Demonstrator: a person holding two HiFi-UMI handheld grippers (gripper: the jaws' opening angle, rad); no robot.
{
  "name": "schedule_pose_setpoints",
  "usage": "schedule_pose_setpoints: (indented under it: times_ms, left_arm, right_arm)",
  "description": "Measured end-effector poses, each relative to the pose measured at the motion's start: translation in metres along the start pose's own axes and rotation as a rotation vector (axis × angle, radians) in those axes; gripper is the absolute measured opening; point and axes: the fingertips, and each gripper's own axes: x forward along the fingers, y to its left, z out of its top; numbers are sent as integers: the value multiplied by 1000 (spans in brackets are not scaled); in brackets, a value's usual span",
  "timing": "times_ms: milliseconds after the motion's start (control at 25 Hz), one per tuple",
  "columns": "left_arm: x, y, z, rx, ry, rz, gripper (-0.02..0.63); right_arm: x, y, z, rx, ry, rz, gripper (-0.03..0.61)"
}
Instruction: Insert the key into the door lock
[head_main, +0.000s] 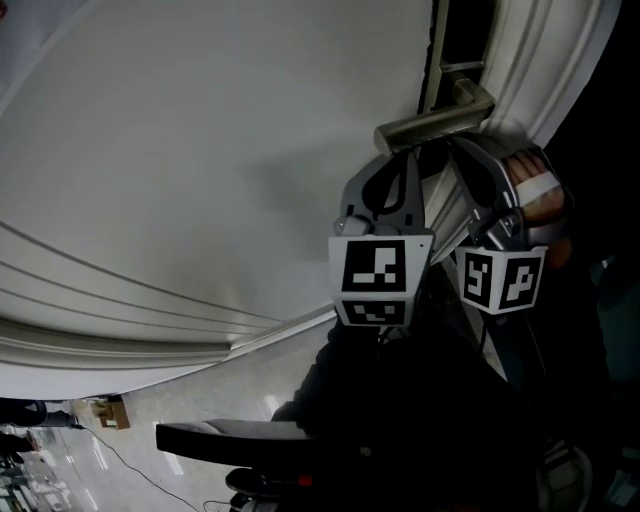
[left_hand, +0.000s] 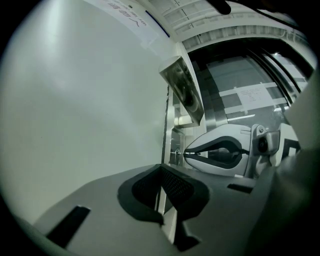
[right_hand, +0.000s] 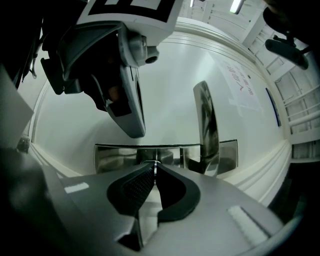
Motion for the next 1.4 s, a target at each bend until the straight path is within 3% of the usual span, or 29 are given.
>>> schedule_pose_setpoints:
  times_ms: [1400]
  left_arm:
    - [0,2,1,-7,-11,-4,2]
  right_arm:
    - [3,2,-1,-3,5,1,14]
